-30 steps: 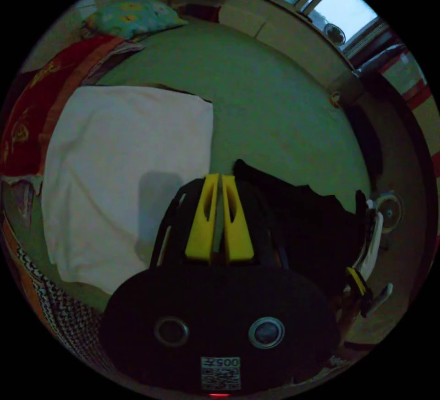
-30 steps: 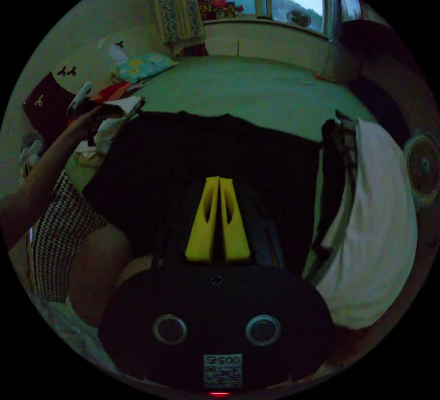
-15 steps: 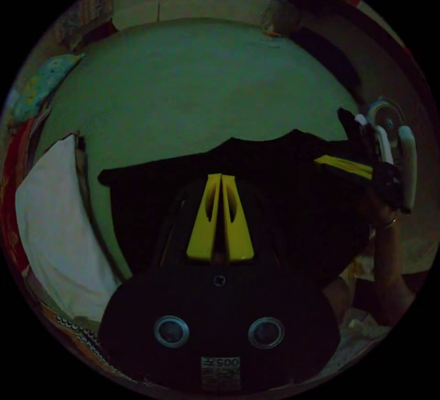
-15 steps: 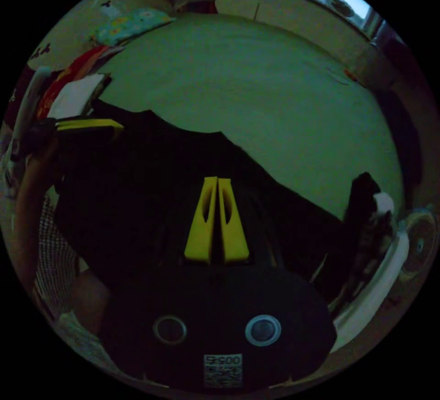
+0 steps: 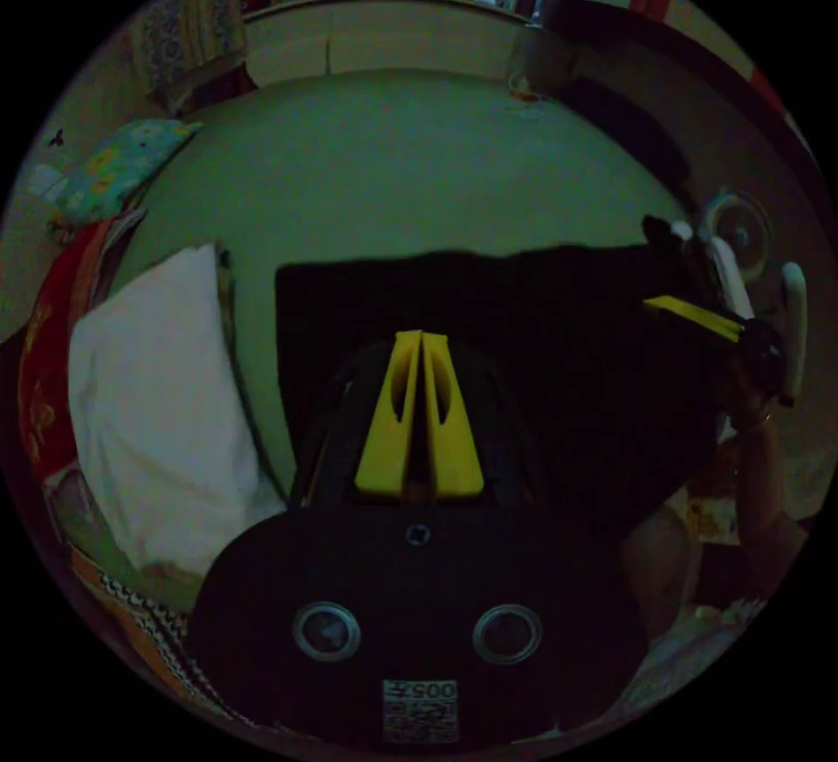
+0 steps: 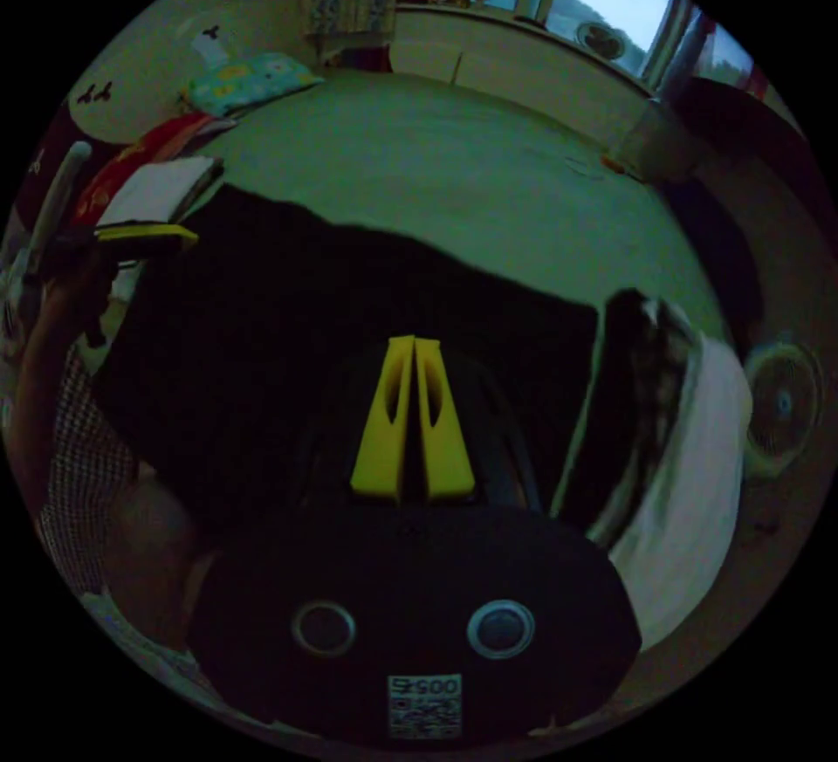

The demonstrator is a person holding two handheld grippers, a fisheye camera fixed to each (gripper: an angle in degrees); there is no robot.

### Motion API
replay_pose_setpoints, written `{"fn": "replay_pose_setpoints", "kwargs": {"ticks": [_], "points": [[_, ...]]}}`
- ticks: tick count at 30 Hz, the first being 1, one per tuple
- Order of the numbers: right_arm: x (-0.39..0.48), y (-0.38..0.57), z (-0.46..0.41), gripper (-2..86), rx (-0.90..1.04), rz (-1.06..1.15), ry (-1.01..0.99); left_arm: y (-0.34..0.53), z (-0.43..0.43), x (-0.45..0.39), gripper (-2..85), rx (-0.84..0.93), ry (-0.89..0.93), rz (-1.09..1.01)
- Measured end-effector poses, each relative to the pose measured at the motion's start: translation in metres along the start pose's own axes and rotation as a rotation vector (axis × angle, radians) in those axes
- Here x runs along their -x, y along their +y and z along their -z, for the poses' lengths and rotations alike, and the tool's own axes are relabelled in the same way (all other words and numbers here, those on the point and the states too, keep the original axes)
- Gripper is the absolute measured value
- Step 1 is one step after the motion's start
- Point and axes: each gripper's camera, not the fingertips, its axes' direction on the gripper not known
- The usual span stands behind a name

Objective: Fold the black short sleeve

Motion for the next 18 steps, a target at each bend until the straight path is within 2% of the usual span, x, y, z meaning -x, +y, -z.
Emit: {"fn": "replay_pose_setpoints", "kwargs": {"ticks": [5,9,18], "points": [[-0.030,0.115,0.042,4.1,0.048,-0.109,0.016,0.130,0.019,-0.027,2.8,0.047,-0.066,0.056],[-0.058,0.186,0.070,8.6,0.040,-0.232,0.014,0.195,0.026,-0.041,9.1,0.052,-0.036,0.161],[-0.120,0.257,0.087,11.7,0.023,-0.431,-0.118,0.301,0.028,-0.077,13.6,-0.044,0.022,0.381]]}}
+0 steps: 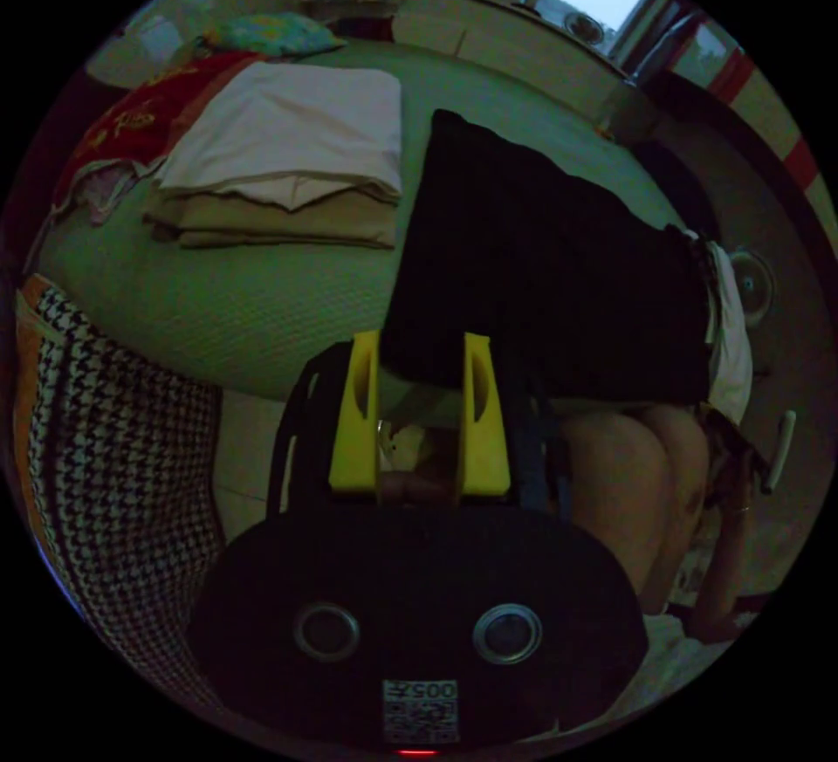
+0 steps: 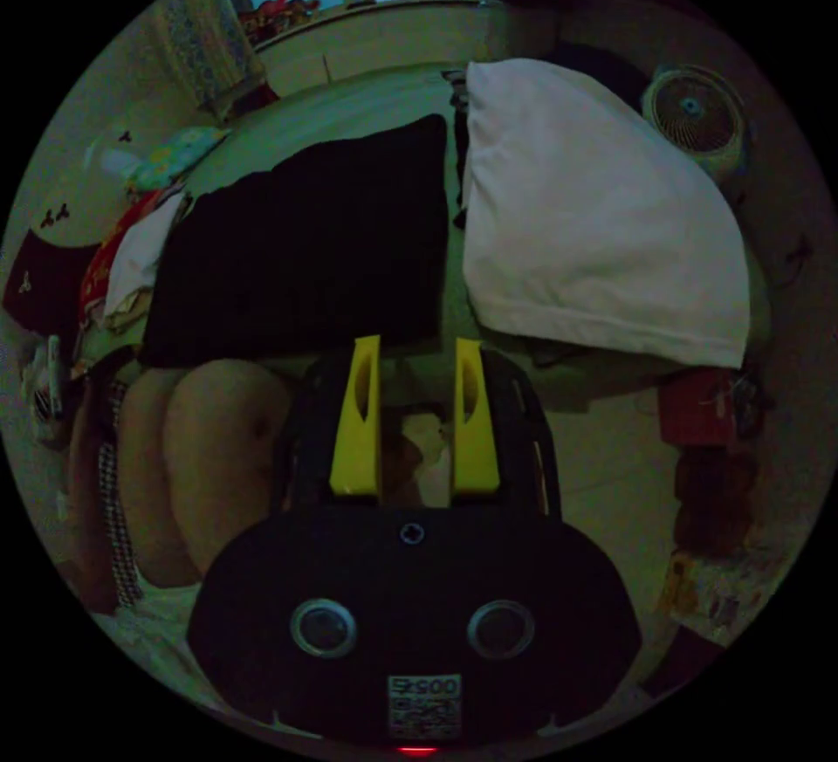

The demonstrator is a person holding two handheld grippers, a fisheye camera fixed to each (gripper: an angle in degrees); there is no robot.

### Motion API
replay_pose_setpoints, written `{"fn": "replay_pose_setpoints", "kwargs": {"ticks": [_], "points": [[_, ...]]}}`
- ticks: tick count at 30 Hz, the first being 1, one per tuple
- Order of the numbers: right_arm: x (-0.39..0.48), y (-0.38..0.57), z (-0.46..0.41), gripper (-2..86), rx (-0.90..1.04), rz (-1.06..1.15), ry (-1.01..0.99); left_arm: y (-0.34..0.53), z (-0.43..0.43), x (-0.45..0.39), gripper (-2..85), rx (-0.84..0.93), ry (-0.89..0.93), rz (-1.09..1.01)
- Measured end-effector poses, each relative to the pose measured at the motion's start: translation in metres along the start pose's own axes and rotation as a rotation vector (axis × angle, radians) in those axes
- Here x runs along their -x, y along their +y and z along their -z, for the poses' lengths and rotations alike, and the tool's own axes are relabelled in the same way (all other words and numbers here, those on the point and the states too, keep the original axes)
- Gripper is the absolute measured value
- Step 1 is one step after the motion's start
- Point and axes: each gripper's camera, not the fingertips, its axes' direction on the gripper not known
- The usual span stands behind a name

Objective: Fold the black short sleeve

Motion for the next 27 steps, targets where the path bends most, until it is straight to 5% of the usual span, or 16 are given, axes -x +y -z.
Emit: {"fn": "replay_pose_setpoints", "kwargs": {"ticks": [7,13,19,23,27], "points": [[-0.040,0.008,0.007,5.3,0.061,-0.013,0.040,0.060,-0.020,-0.050,13.3,0.077,-0.076,-0.036],[-0.082,0.033,0.059,-1.2,-0.042,0.029,-0.005,0.117,0.000,-0.108,5.0,0.053,-0.029,-0.089],[-0.136,0.055,0.053,-0.6,0.034,-0.048,-0.044,0.186,-0.019,-0.150,4.5,0.094,0.018,-0.007],[-0.169,0.067,0.065,6.4,0.048,-0.088,-0.036,0.236,-0.033,-0.193,4.6,0.137,-0.221,0.043],[-0.197,0.083,0.090,8.5,0.034,-0.042,0.057,0.271,-0.012,-0.259,2.9,0.064,-0.192,-0.031]]}}
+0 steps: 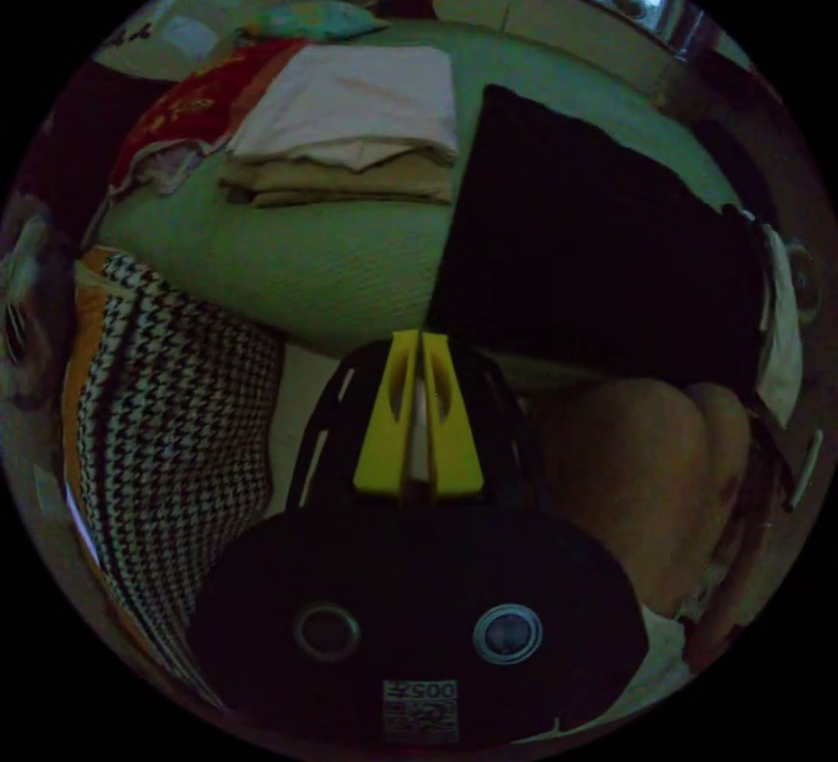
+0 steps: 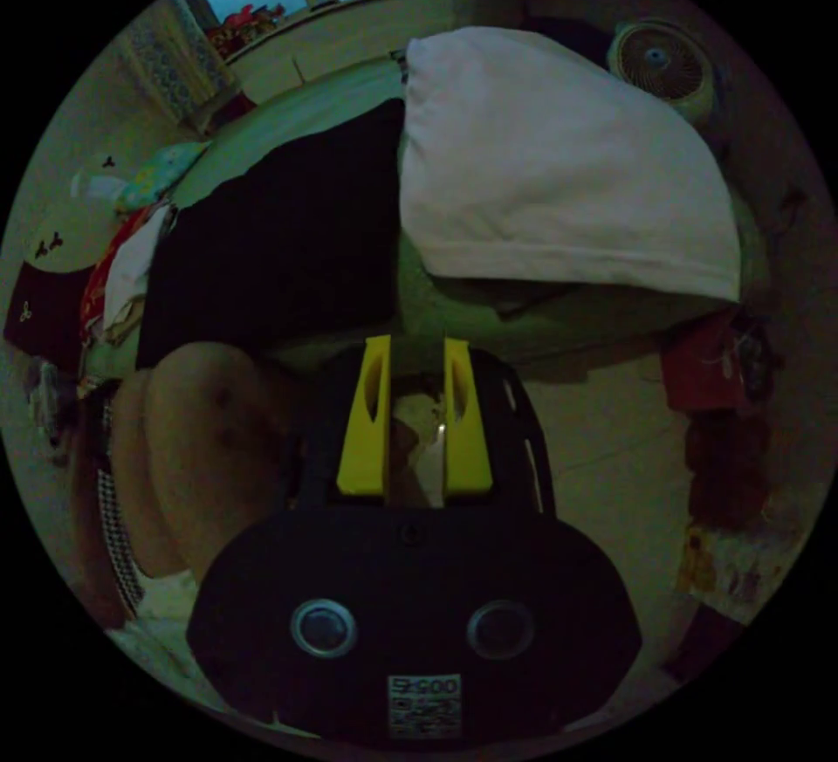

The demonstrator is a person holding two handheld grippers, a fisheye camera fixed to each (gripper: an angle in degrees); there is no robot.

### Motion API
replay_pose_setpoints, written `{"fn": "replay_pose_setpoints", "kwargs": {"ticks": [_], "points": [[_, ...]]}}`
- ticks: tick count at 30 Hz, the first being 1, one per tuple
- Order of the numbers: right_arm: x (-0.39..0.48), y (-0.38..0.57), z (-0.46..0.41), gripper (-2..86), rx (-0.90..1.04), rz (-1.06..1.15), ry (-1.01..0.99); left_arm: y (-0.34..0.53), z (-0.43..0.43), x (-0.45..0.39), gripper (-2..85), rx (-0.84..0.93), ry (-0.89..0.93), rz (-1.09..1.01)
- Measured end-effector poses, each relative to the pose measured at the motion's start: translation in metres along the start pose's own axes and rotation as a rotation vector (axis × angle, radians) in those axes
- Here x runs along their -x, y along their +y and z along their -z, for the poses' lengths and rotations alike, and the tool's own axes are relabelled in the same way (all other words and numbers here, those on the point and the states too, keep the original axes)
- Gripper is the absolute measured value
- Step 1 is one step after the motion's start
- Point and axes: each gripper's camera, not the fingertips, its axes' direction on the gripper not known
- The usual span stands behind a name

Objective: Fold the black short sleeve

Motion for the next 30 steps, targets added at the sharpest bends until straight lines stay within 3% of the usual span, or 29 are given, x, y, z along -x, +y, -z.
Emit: {"fn": "replay_pose_setpoints", "kwargs": {"ticks": [5,11,15,17,23,30], "points": [[-0.033,0.005,0.026,7.7,-0.034,-0.024,-0.016,0.040,0.048,-0.168,7.8,-0.118,0.187,-0.308],[-0.065,-0.002,0.051,7.2,-0.065,-0.040,-0.036,0.100,0.044,-0.382,14.7,-0.104,0.509,-0.669],[-0.087,-0.011,0.065,6.6,-0.081,-0.060,-0.030,0.131,0.026,-0.482,16.3,-0.049,0.477,-0.801],[-0.094,-0.017,0.070,5.9,-0.095,-0.067,-0.027,0.149,0.013,-0.532,16.5,-0.041,0.376,-0.851],[-0.106,-0.049,0.068,5.6,-0.098,-0.103,-0.048,0.177,-0.016,-0.609,11.5,0.002,0.187,-0.840],[-0.089,-0.123,0.058,6.2,-0.071,-0.016,-0.093,0.181,0.003,-0.640,4.4,0.006,0.255,-0.780]]}}
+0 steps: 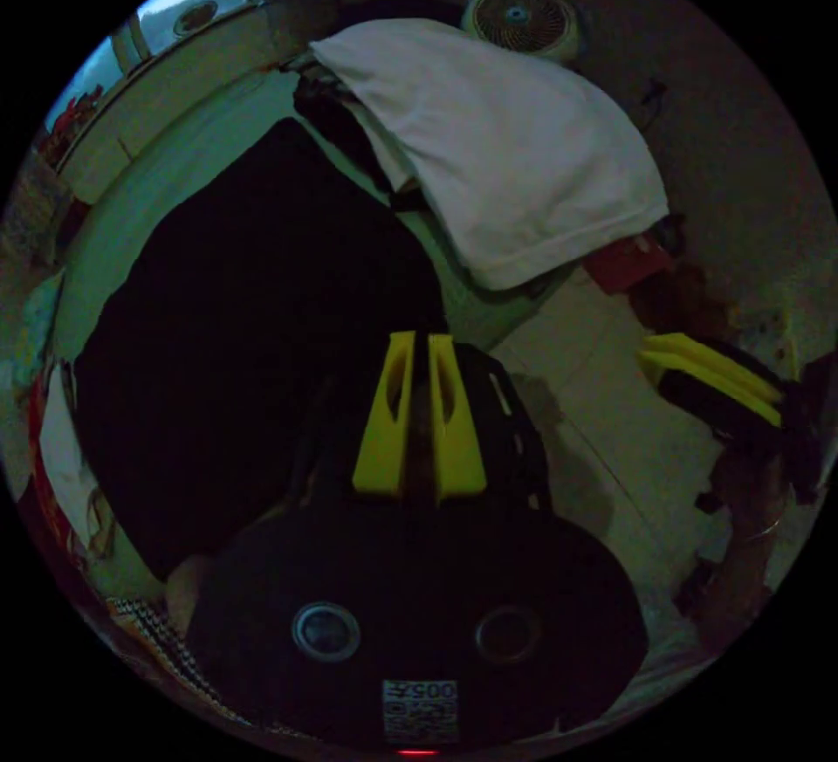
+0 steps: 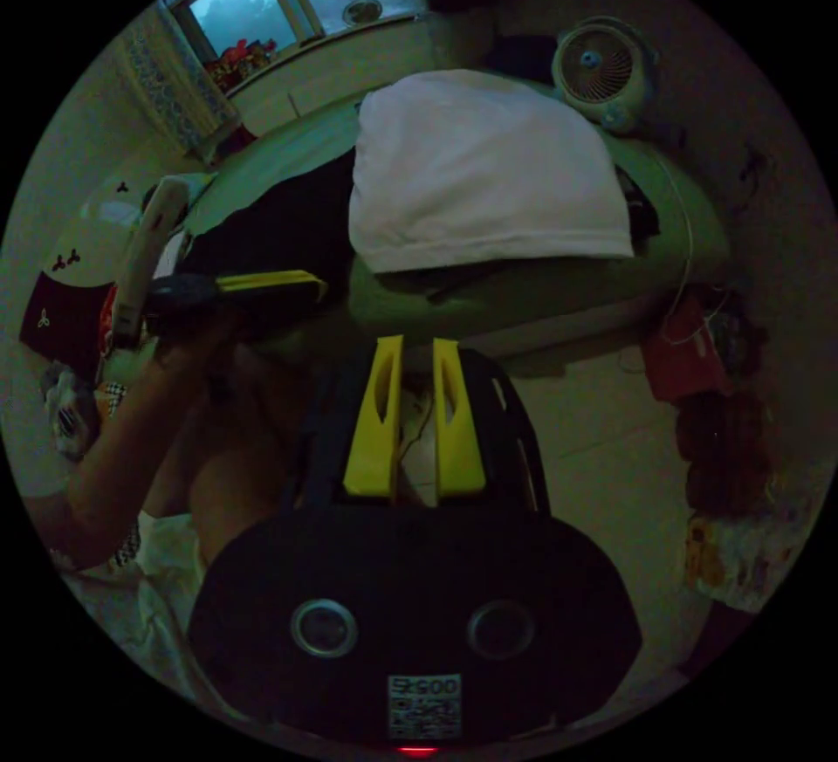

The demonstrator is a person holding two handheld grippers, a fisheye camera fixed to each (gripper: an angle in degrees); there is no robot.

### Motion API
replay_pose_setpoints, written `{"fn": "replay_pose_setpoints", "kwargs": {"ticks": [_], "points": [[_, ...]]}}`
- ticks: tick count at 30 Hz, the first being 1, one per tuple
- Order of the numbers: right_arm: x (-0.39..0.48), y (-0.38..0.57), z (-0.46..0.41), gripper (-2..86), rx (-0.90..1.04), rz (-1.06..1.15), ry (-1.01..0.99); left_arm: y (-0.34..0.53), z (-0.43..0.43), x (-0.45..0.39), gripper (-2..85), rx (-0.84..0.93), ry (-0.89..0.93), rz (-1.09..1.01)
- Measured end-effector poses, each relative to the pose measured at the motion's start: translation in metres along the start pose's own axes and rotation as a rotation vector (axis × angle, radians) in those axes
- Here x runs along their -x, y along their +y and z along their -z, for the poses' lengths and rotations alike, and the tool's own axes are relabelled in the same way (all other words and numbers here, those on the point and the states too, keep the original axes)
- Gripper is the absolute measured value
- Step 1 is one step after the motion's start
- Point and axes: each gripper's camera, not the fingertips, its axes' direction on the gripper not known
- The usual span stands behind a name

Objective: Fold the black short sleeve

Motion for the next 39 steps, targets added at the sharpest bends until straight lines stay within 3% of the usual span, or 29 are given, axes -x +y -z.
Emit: {"fn": "replay_pose_setpoints", "kwargs": {"ticks": [7,13,24,39], "points": [[0.036,-0.137,-0.011,9.3,0.001,0.148,-0.176,0.006,0.057,0.021,3.4,-0.170,0.099,0.129],[0.081,-0.272,-0.082,11.1,0.236,0.122,-0.334,0.016,0.088,0.040,3.4,-0.236,0.126,0.169],[0.165,-0.437,-0.210,10.9,0.412,-0.033,-0.242,0.032,0.125,0.091,3.4,-0.252,0.218,0.189],[0.306,-0.570,-0.301,11.4,0.424,-0.021,-0.123,0.083,0.209,0.193,3.1,-0.259,0.312,0.180]]}}
